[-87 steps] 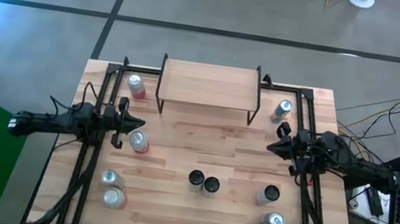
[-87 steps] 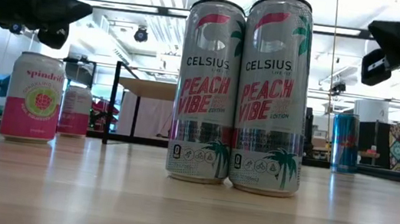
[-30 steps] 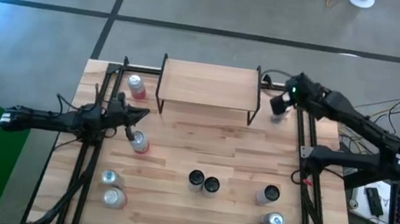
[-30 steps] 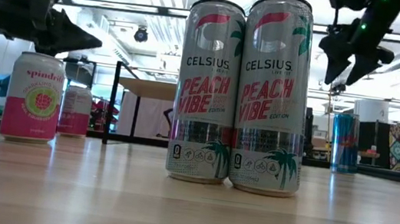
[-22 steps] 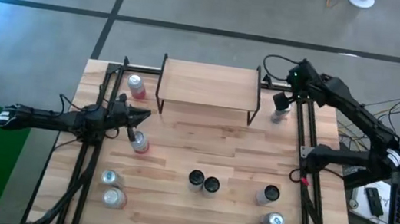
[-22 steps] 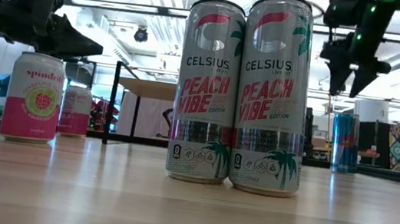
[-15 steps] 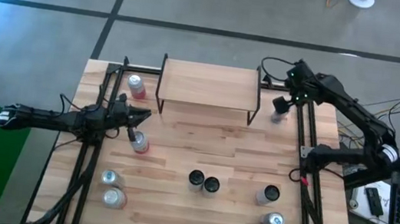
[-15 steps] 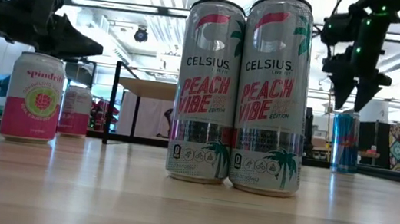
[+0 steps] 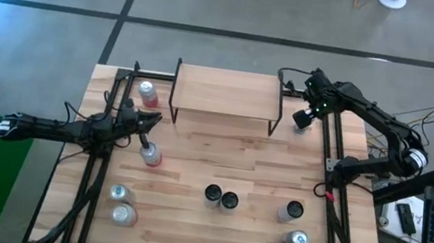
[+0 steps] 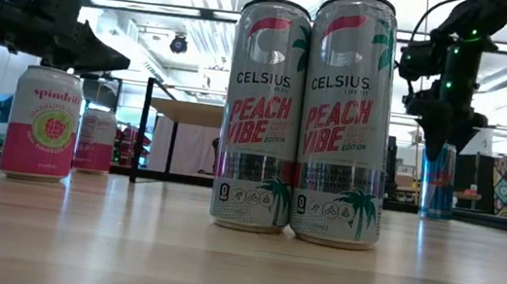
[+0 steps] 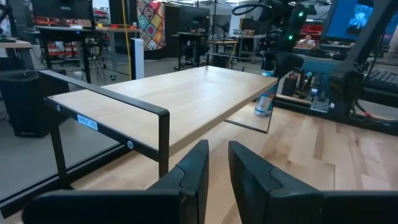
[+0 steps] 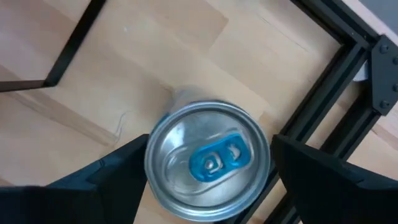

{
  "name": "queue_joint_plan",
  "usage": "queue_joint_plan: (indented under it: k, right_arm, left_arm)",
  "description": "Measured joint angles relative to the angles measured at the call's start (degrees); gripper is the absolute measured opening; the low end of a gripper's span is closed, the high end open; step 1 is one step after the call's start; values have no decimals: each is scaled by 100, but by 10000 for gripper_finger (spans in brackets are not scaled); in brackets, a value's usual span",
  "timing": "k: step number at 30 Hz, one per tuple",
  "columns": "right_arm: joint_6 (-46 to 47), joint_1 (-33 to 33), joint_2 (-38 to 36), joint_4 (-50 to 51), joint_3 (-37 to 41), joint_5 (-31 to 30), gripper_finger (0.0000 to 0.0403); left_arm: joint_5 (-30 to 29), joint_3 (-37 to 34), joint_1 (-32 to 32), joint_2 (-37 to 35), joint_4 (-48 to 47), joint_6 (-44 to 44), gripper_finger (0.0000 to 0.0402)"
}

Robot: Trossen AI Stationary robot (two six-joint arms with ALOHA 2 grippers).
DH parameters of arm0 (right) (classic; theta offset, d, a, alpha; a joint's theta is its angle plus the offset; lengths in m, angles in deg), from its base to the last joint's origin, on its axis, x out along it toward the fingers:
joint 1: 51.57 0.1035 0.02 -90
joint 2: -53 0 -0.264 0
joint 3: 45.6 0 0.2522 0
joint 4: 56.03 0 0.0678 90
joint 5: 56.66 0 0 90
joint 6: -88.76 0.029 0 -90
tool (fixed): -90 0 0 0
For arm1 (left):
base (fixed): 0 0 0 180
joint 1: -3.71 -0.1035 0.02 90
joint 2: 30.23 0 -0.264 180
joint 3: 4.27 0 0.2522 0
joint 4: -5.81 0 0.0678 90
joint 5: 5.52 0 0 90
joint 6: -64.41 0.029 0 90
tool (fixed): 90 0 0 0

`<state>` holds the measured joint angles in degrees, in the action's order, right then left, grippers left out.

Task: Place canned beverage on shelf
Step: Put the top right blue soda can on the shelf

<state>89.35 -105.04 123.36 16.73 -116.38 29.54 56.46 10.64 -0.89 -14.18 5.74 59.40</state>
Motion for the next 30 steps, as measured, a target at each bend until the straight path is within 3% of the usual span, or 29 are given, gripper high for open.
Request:
queue_joint_plan:
  k: [10, 18, 24, 30]
  right_arm:
    - [-257, -48, 85, -63, -4, 112, 229]
    - [-510, -46, 1, 342, -235, 276, 237]
    - [-586, -46, 6, 602, -941, 276, 236]
    - [-589, -46, 6, 926, -1753, 276, 237]
  left_arm:
    - [0, 0, 0, 3, 2, -425, 47]
    - [64, 0, 0, 14, 4, -905, 47]
    - [508, 186, 7, 100, -22, -924, 47]
    - [518, 579, 7, 372, -429, -779, 47]
